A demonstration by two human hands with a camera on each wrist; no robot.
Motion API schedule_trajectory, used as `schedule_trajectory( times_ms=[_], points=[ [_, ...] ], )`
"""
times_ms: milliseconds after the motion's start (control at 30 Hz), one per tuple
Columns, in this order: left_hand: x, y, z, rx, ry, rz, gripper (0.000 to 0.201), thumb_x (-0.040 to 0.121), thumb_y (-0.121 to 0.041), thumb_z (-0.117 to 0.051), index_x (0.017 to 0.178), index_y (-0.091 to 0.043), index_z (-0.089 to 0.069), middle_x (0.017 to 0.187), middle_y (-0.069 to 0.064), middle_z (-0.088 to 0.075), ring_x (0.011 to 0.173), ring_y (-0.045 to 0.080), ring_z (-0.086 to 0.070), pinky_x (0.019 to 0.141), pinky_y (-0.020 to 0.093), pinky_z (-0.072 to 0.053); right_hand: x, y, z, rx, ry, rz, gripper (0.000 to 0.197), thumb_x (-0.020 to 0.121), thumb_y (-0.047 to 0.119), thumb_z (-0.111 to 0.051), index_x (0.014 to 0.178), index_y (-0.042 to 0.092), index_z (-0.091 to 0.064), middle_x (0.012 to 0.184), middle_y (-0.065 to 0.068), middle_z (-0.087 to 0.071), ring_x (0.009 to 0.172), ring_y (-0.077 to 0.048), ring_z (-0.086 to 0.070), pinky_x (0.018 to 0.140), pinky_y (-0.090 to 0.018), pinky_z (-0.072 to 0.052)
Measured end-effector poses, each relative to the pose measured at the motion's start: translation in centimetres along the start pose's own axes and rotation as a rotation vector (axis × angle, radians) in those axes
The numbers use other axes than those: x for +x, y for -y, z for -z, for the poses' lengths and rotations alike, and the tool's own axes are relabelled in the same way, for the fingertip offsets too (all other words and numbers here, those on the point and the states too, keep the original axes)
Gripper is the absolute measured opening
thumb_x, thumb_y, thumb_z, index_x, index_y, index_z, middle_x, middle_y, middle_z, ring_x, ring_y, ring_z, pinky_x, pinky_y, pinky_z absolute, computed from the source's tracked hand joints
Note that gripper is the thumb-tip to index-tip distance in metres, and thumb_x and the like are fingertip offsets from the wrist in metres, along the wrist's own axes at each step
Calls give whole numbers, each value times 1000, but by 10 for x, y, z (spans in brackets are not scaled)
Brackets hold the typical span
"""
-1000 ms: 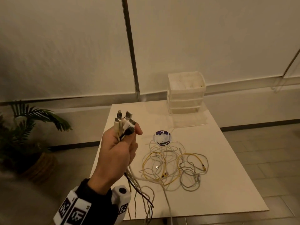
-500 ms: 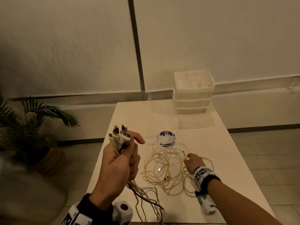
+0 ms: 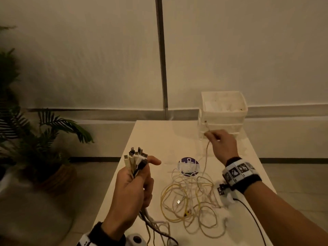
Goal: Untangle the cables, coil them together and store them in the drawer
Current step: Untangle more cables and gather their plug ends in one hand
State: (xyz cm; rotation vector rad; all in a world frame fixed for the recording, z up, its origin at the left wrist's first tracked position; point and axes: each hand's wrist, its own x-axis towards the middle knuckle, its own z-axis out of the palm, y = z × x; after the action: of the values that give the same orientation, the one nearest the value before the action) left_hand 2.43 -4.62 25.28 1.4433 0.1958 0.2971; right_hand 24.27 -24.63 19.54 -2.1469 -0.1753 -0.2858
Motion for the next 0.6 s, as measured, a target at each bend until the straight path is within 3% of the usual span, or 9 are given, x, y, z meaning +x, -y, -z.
schedule_trajectory(
  times_ms=[67, 133, 233, 333, 400, 500, 600],
  points=[
    [8, -3, -4, -23, 8, -20, 30, 93, -36, -45, 96, -15, -68, 56, 3, -28, 44, 14, -18, 43, 20, -19, 12, 38, 25, 188, -70, 89, 15, 92, 25, -61, 92, 15, -72, 91, -10, -68, 82, -24, -65, 79, -37, -53],
    [16, -6, -7, -46, 18, -50, 31, 91, -37, -46, 94, -14, -67, 57, 5, -27, 45, 15, -18, 43, 23, -17, 14, 68, 45, 387, -69, 135, 15, 95, 20, -56, 87, 14, -67, 77, -8, -64, 65, -20, -64, 66, -35, -57],
    [26, -9, -14, -63, 59, -84, 32, 90, -36, -46, 96, -13, -66, 58, 6, -27, 45, 16, -19, 43, 22, -18, 10, 85, 54, 364, 40, 175, 21, 98, 20, -50, 84, 11, -63, 61, -4, -55, 52, -18, -50, 49, -31, -46],
    [33, -8, -19, -55, 87, -88, 33, 89, -37, -45, 97, -14, -67, 60, 7, -27, 47, 17, -19, 44, 24, -17, 7, 69, 42, 236, 224, 91, 27, 99, 24, -45, 83, 15, -66, 62, 0, -55, 57, -14, -45, 57, -30, -37],
    [37, -7, -21, -58, 88, -78, 32, 89, -38, -46, 96, -15, -67, 60, 6, -28, 47, 16, -20, 44, 24, -17, 10, 57, 37, 247, 257, -12, 29, 99, 20, -44, 83, 14, -67, 64, -1, -56, 58, -12, -44, 60, -28, -36],
    [39, -5, -19, -61, 80, -51, 31, 88, -38, -46, 92, -15, -67, 59, 5, -29, 46, 15, -20, 43, 24, -17, 32, 60, 49, 298, 57, -108, 28, 97, 15, -44, 77, 16, -65, 65, -2, -55, 59, -14, -45, 58, -28, -36],
    [41, -6, -17, -79, 60, -21, 31, 87, -38, -46, 87, -16, -67, 58, 6, -27, 45, 16, -19, 44, 24, -17, 47, 91, 82, 320, -195, 43, 25, 98, 18, -46, 86, 13, -67, 66, -1, -56, 58, -12, -46, 59, -26, -39]
  ],
)
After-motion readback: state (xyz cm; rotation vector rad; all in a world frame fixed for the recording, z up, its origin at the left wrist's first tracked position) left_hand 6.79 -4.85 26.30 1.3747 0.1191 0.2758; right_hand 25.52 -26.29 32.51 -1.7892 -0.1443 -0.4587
